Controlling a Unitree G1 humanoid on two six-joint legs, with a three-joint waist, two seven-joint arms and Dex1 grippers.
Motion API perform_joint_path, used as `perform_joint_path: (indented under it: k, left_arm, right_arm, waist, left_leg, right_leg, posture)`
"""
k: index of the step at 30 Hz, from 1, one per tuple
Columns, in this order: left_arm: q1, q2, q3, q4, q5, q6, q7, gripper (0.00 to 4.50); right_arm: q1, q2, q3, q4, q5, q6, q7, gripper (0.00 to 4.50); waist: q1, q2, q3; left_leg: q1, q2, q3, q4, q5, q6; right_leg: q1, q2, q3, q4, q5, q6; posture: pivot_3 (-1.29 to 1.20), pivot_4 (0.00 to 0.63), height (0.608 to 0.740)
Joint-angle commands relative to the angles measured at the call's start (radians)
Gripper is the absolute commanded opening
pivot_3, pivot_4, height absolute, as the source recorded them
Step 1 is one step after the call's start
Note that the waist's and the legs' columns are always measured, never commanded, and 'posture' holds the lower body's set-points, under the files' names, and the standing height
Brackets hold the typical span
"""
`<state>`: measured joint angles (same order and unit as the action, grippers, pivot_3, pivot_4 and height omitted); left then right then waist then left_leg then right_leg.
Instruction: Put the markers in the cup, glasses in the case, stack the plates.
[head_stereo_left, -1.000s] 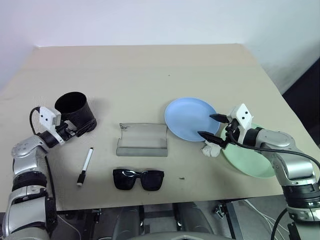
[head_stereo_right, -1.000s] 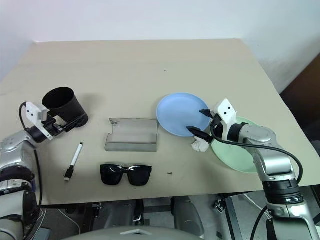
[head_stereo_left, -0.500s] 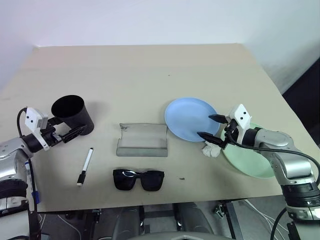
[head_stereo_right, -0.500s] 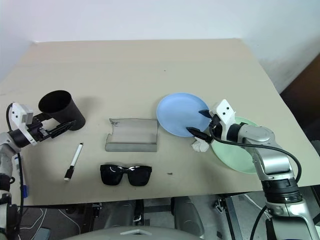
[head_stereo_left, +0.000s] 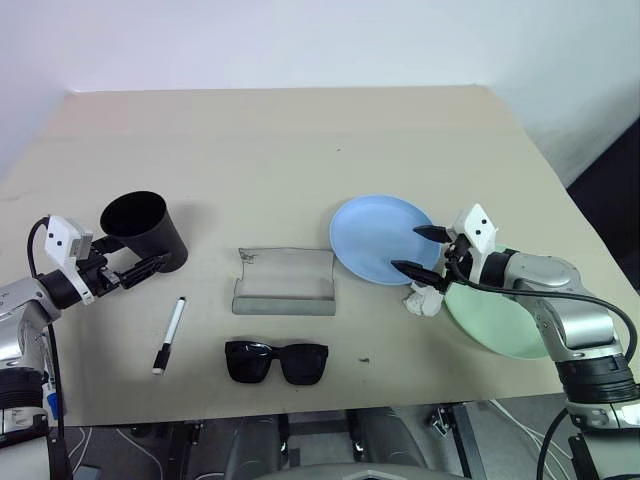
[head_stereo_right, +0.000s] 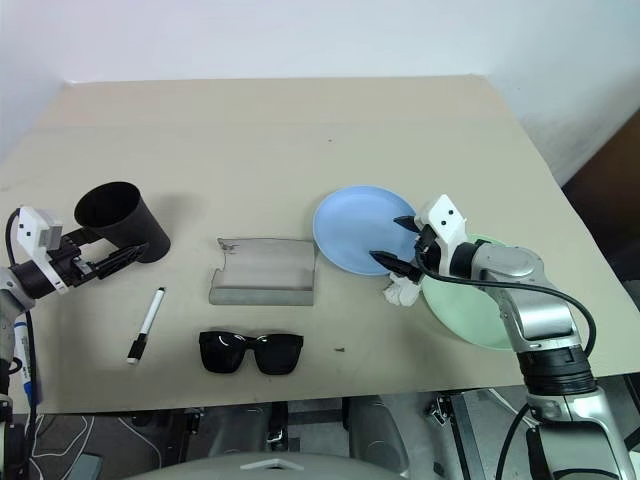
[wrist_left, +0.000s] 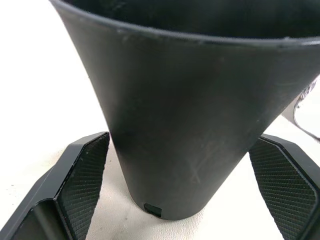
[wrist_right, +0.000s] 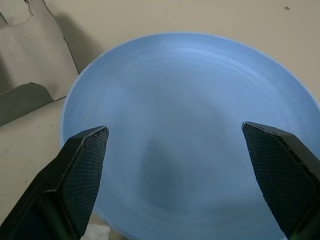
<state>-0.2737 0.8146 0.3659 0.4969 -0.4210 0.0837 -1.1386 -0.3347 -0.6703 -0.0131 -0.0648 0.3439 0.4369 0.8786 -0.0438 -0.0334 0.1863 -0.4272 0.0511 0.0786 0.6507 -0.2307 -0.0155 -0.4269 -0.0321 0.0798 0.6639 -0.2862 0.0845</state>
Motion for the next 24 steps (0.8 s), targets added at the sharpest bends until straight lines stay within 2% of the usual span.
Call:
perform_joint_path:
  k: [1,14,24]
  left_arm:
    - [0.012,0.032,-0.004,-0.026,0.022,-0.030,-0.011,4.49]
    - [0.040,0.110,0.042,-0.034,0.004,0.017,-0.020,4.49]
    - [0.090,0.183,0.115,-0.095,-0.034,0.136,-0.009,4.49]
  right_arm:
    - [-0.016,0.000,-0.011,-0.014,0.002,-0.015,0.005,4.50]
    - [-0.010,0.002,-0.002,-0.007,-0.012,-0.019,0.007,4.50]
    - [-0.046,0.004,0.012,0.029,-0.020,-0.034,0.030,4.50]
  waist:
    - [0.000,0.000,0.000]
    - [0.000,0.000,0.000]
    - [-0.001,0.000,0.000]
  left_leg:
    - [0.000,0.000,0.000,0.000,0.000,0.000]
    - [0.000,0.000,0.000,0.000,0.000,0.000]
    - [0.000,0.000,0.000,0.000,0.000,0.000]
  right_leg:
    - [0.000,0.000,0.000,0.000,0.000,0.000]
    - [0.000,0.001,0.000,0.000,0.000,0.000]
    - [0.000,0.000,0.000,0.000,-0.001,-0.002]
  posture:
    - [0.00,0.150,0.735]
    - [0.00,0.150,0.735]
    - [0.00,0.150,0.735]
